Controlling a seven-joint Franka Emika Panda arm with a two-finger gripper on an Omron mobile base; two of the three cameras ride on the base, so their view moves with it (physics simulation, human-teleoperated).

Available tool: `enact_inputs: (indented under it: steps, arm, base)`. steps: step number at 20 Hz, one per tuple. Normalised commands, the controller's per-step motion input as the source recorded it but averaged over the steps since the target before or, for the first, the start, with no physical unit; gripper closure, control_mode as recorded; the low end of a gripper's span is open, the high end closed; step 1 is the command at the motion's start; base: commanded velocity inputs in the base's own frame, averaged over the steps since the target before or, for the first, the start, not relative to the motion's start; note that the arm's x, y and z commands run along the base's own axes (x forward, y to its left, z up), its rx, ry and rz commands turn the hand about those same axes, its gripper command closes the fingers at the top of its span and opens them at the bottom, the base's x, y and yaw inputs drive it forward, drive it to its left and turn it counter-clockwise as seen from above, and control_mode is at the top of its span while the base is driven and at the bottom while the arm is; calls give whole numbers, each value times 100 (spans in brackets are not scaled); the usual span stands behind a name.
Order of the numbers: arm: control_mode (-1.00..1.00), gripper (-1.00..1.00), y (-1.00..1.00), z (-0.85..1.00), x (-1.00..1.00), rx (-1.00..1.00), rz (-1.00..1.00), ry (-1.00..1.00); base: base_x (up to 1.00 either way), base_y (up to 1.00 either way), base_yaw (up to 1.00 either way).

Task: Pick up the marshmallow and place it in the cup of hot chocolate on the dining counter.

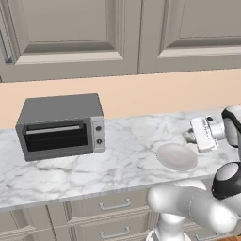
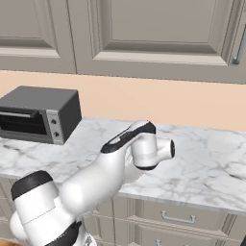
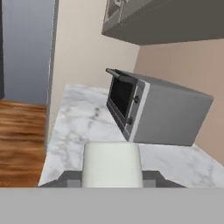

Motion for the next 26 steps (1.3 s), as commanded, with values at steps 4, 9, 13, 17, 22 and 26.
enact_inputs:
  steps: [4,9,13,17,22,26]
  arm:
    - [-100,100,5,44,-20,33,0,12]
    - [-100,100,65,27,-42,15,0,6]
    - [-100,100,69,30,-61,1,0,-9]
    - [-100,100,15,53,-44,12,0,-1]
    - [-100,100,40,36,-14,8,0,1]
    - [-100,100,36,25,-14,1,0,1]
  base:
    - [0,0,0]
    - [0,0,0]
    - [0,0,0]
    - [0,0,0]
    - [0,0,0]
    - [0,0,0]
